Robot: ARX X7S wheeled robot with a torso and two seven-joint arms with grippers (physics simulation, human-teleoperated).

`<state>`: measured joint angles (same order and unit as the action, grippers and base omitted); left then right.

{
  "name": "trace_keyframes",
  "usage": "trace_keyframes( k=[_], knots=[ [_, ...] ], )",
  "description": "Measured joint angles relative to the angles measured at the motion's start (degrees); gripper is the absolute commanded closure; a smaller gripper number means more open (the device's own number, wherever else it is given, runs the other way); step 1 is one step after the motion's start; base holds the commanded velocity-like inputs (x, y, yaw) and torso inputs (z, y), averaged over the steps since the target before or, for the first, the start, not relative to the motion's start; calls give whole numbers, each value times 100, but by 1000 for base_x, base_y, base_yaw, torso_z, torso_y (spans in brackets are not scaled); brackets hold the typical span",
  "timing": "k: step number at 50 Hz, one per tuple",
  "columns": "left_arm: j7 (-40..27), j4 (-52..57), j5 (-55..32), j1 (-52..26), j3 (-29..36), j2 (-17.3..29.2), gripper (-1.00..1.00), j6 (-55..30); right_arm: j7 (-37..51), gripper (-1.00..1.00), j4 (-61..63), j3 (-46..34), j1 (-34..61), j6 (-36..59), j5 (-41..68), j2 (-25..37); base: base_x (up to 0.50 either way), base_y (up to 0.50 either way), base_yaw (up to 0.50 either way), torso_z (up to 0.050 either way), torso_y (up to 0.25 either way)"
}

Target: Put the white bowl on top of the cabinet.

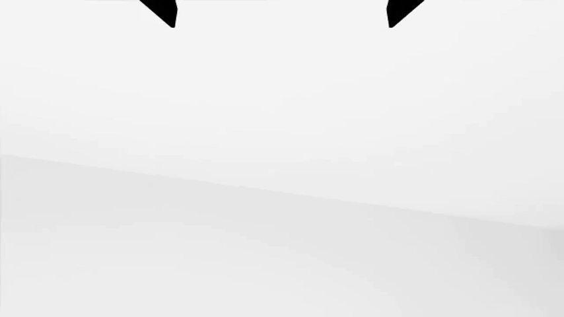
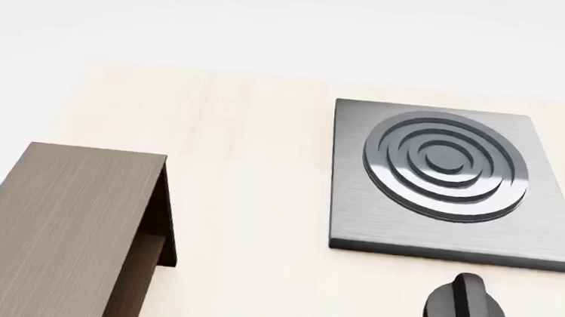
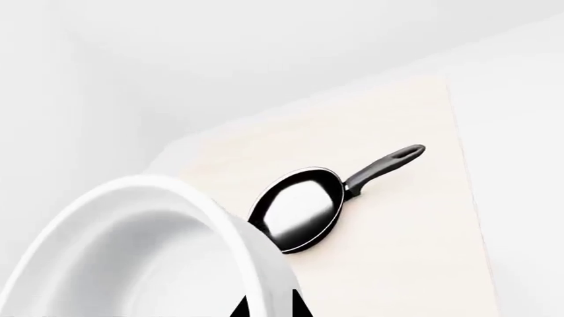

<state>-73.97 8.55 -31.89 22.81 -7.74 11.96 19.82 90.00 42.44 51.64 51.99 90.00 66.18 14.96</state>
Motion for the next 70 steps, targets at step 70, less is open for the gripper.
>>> trace_keyframes(
  k=[70],
  knots=[
    [-6, -28, -33, -12, 21, 24, -100, 6, -919, 100, -3492, -3253, 2165, -624, -651, 63, 0, 0, 0, 0, 1]
  ],
)
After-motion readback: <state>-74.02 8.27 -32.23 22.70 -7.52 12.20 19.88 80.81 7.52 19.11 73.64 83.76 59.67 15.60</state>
